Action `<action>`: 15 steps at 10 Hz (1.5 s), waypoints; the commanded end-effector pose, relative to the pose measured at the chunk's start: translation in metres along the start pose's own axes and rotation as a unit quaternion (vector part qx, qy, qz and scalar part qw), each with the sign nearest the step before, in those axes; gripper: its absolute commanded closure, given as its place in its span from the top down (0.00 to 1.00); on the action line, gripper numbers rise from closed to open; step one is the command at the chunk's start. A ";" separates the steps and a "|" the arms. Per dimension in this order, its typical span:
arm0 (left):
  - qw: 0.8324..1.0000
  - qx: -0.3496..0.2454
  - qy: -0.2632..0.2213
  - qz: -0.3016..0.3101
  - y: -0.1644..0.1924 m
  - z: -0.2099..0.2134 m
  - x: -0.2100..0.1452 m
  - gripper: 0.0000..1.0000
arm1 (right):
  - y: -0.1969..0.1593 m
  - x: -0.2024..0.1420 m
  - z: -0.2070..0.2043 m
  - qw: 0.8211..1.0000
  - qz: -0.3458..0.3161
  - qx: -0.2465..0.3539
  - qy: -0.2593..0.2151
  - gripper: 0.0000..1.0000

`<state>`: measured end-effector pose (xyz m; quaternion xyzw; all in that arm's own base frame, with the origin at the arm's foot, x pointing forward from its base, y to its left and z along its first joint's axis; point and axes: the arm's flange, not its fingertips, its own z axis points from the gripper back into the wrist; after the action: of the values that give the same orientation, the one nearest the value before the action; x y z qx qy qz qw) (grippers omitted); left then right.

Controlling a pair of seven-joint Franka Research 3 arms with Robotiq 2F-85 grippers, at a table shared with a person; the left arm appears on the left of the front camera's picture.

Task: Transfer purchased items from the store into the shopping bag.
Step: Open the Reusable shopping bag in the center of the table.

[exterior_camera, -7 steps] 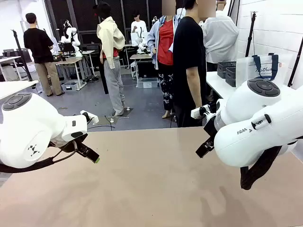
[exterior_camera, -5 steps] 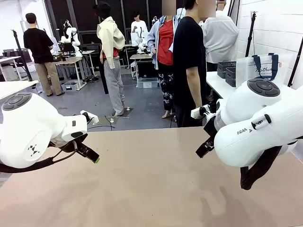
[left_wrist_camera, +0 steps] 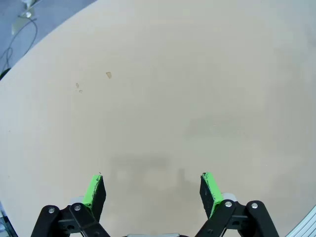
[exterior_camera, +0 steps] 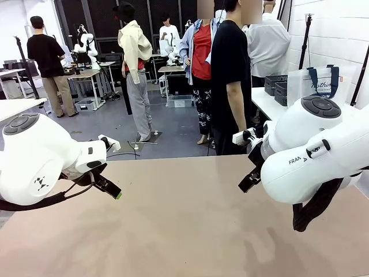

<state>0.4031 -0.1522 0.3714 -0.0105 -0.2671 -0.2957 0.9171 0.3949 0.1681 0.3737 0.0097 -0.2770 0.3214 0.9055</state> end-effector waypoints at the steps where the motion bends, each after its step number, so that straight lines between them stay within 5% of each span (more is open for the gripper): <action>1: 1.000 0.000 0.000 0.001 0.001 0.000 0.000 1.00 | 0.000 0.000 0.000 1.000 0.000 0.000 0.000 1.00; 15: 1.000 0.000 0.000 0.001 0.001 0.000 0.000 1.00 | 0.000 0.000 0.000 1.000 0.000 0.000 0.000 1.00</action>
<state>0.4031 -0.1522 0.3714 -0.0105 -0.2671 -0.2956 0.9171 0.3949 0.1681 0.3737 0.0097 -0.2770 0.3214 0.9055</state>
